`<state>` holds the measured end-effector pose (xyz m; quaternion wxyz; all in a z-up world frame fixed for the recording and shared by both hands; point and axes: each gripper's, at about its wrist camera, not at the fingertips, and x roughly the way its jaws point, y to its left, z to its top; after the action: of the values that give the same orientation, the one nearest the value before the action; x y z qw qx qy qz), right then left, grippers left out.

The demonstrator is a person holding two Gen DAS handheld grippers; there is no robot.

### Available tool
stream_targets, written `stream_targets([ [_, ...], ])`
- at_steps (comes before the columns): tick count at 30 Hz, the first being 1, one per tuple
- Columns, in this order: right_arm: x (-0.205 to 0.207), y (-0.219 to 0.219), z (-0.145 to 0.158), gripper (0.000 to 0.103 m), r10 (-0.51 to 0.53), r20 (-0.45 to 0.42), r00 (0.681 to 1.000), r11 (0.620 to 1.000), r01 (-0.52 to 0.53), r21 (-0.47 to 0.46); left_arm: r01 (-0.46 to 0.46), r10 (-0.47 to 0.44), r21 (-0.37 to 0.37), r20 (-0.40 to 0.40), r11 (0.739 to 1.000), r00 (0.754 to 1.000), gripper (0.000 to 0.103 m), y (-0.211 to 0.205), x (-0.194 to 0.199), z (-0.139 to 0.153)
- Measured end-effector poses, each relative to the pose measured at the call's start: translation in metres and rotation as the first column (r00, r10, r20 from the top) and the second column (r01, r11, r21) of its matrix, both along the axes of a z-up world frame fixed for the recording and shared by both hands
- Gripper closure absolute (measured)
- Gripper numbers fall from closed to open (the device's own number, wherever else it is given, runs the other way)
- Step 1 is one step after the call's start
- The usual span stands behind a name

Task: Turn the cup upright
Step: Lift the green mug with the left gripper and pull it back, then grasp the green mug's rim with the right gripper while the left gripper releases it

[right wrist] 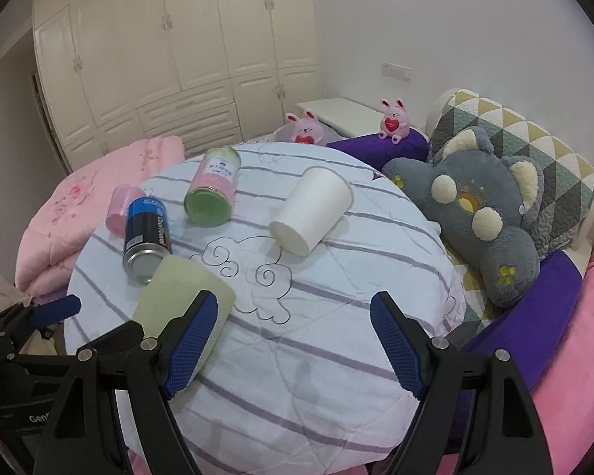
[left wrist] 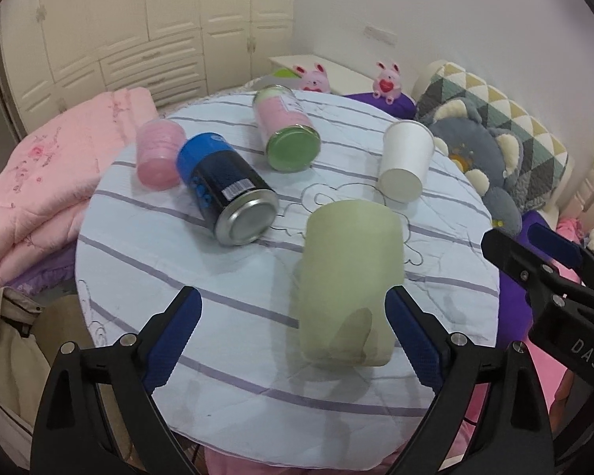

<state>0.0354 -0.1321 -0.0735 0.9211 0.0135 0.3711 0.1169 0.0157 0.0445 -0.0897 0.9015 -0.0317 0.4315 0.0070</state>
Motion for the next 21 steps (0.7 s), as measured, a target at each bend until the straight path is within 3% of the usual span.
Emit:
stream_targets([
  [4, 0.002, 0.003, -0.005, 0.022, 0.013, -0.046, 0.999, 0.999, -0.011, 0.044, -0.010, 0.010, -0.002, 0.000, 1.000, 1.000, 0.008, 0.009, -0.002, 0.000],
  [21, 0.008, 0.023, -0.009, 0.022, 0.002, -0.082, 0.997, 0.999, 0.001, 0.032, -0.009, 0.009, 0.000, 0.011, 1.000, 1.000, 0.005, 0.030, 0.001, -0.002],
])
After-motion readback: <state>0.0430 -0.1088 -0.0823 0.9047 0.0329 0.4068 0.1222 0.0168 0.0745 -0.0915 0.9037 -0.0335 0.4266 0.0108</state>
